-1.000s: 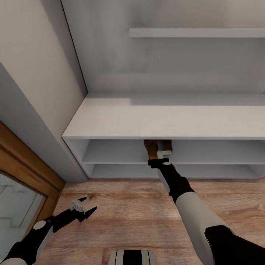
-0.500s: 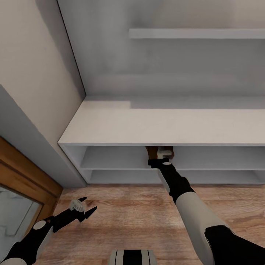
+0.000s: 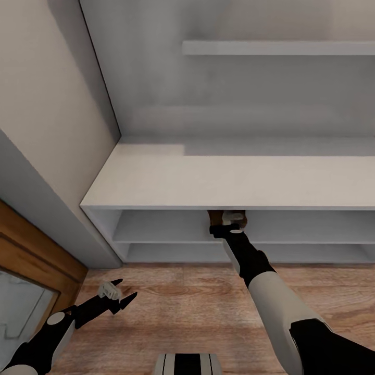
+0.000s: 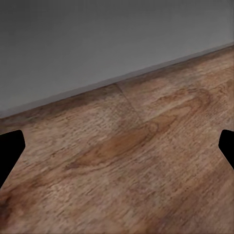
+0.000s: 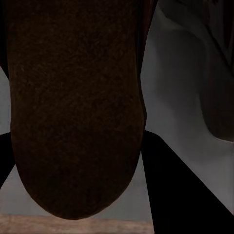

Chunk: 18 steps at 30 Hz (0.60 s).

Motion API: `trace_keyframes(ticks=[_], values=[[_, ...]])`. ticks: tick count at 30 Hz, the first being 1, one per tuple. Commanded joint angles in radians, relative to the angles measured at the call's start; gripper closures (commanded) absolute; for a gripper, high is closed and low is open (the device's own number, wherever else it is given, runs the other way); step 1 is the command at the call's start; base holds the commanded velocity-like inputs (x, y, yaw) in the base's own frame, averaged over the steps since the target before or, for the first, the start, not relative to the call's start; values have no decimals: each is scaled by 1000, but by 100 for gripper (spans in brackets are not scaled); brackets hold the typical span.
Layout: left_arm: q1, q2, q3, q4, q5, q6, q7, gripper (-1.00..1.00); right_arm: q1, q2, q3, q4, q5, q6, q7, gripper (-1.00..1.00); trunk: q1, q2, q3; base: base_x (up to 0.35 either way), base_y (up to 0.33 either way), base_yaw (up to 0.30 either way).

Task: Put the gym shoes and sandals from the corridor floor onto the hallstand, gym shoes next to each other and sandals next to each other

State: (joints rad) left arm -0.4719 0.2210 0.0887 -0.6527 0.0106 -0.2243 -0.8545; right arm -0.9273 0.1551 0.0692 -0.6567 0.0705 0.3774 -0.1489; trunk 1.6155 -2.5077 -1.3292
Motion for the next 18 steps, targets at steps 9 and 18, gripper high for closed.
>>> trace_keyframes(ticks=[9,18], values=[[-1,0,1,1,1,-3,-5,-100,-1,0,3,-3,5,8,-4,100,0,0,-1,87,0,0],[-1,0,1,1,2,-3,-5,-100,0,0,3,-3,5,8,-4,100,0,0,-1,10,0,0]])
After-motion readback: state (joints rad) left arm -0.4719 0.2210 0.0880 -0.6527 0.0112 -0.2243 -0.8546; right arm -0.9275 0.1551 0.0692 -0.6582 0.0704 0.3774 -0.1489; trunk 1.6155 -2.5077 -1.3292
